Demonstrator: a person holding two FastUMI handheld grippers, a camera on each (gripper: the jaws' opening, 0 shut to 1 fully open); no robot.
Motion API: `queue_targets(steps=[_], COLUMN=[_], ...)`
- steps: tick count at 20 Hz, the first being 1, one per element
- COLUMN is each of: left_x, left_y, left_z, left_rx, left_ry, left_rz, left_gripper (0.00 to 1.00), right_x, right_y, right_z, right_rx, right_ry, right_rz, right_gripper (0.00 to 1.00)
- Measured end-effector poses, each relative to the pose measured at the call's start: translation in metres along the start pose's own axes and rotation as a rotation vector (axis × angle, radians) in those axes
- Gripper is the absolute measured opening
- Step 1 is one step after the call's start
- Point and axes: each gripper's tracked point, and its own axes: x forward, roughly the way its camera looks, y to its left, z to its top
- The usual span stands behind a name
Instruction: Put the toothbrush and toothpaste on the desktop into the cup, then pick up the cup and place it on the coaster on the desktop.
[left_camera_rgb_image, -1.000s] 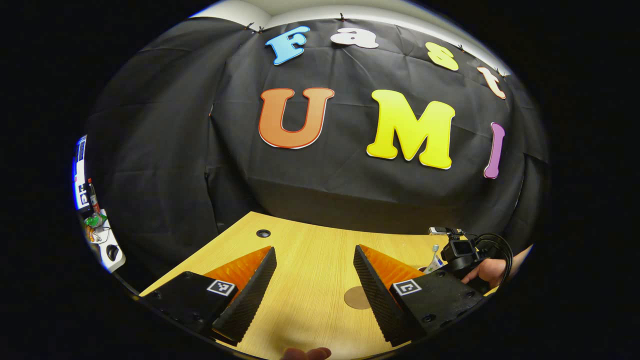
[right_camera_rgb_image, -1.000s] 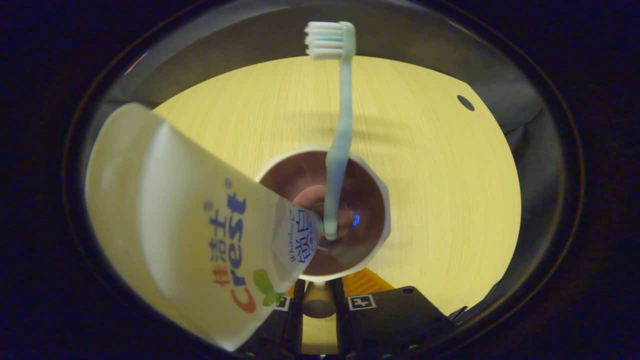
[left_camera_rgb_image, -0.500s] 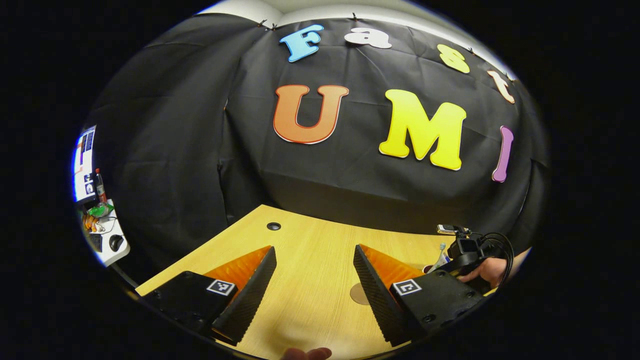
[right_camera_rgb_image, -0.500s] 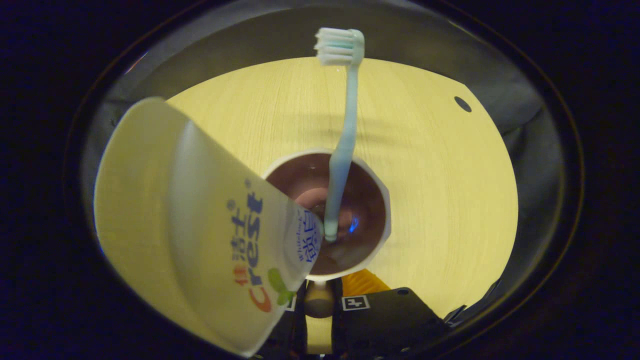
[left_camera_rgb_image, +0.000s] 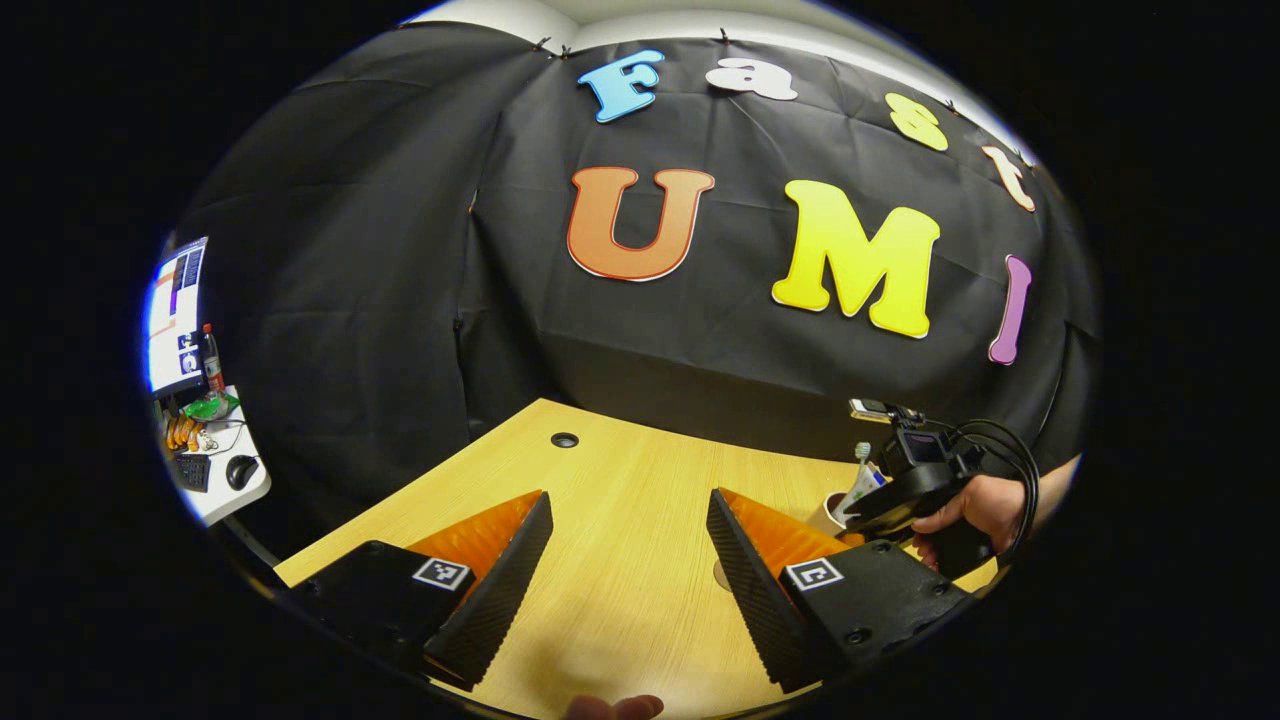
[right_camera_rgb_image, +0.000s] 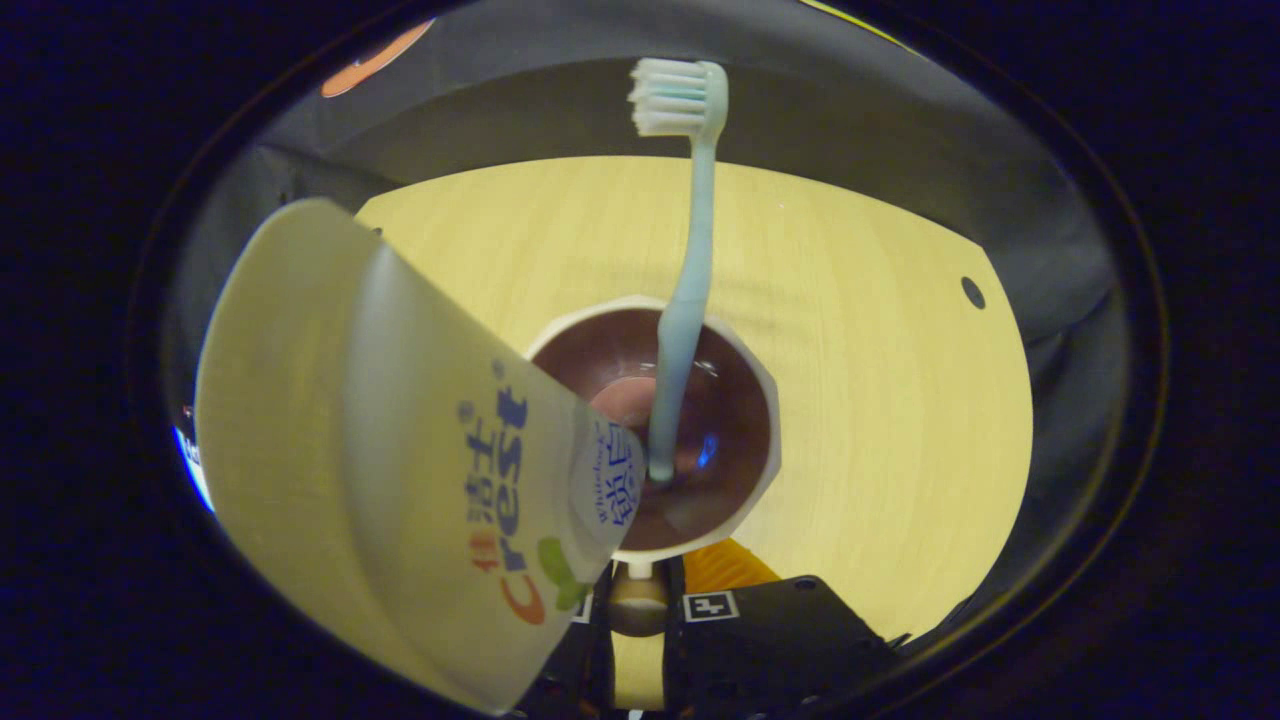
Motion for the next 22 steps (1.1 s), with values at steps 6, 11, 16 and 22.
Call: queue_targets(steps=[6,11,16,22], left_x=[-0.008,-0.009,-0.008,-0.006], left_y=[0.02,0.033,0.035,0.035], left_z=[0.0,-0.004,-0.005,-0.004], left_rx=[-0.001,-0.006,-0.004,0.028], left_ry=[-0.009,0.006,0.019,0.02], left_rz=[0.036,0.052,0.052,0.042], left_gripper=[0.99,0.99,0.98,0.98], right_x=[0.003,0.014,0.021,0.034], right_y=[0.037,0.043,0.047,0.057], right_z=[0.0,-0.002,-0.004,-0.016], right_rx=[-0.083,-0.112,-0.111,-0.049], right_ry=[0.01,0.028,0.053,0.079], right_rz=[0.012,0.005,-0.027,-0.002], right_gripper=[0.16,0.15,0.16,0.24])
